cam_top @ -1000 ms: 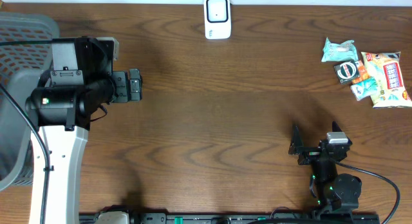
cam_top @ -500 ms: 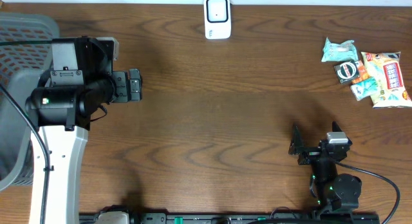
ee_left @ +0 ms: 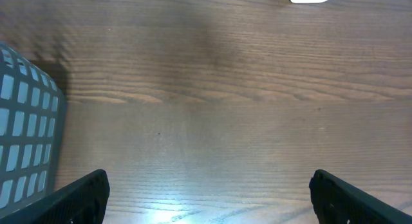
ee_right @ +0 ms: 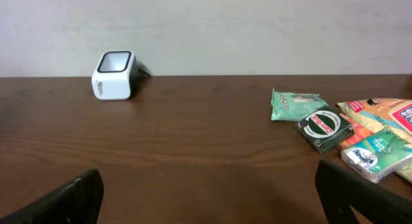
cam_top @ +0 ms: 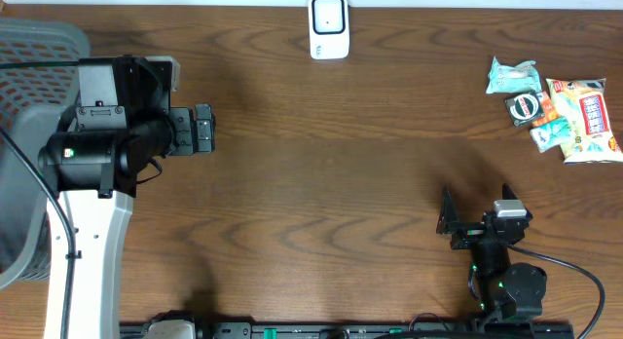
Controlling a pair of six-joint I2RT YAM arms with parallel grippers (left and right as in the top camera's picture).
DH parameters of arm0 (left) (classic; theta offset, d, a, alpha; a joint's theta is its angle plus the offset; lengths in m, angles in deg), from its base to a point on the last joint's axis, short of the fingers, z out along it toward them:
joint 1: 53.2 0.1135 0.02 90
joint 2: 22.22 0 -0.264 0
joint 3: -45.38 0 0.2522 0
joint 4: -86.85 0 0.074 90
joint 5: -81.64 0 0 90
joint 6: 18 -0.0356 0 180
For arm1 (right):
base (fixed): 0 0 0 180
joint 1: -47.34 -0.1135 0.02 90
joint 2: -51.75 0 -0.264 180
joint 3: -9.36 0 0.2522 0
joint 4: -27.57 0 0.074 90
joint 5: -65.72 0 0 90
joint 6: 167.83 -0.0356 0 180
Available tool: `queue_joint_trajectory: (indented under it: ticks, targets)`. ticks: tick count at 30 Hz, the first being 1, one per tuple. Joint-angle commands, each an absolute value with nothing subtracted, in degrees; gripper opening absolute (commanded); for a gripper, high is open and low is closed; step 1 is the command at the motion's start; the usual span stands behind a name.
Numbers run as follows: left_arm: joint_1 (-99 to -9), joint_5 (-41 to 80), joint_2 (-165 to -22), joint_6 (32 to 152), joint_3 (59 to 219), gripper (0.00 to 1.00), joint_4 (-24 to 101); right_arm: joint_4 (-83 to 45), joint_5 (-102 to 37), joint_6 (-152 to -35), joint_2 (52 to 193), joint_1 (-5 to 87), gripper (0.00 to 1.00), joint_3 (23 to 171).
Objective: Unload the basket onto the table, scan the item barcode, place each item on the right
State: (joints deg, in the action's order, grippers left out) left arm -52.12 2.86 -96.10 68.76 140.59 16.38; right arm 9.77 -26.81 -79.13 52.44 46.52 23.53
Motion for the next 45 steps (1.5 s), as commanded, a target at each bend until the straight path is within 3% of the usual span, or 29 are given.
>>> queue_joint_trajectory:
  ticks: [1,9,20,27,45]
  targets:
    - [-51.8,1.6,-96.8,67.9,141.0,0.98,15.9,9.5,-25.9,-80.1,52.1,46.9,0.99,23.4]
    - [-52.0,1.5,-95.7,74.2,139.0,0.98,11.9,9.5,-25.9,-80.1,52.1,46.9,0.99,23.4]
    - [-52.0,1.4,-87.3,74.9,115.1,0.98,17.7,9.5,-25.9,-80.1,52.1,46.9,0.99,23.4]
    - [-52.0,-1.6,-80.5,74.9,107.9,0.98,19.0,9.5,-25.9,-80.1,52.1,46.9,0.99,23.4]
    - [-52.9,0.2,-50.3,74.9,83.1,0.97,46.8,9.5,-25.9,-80.1,52.1,46.9,0.99,23.4]
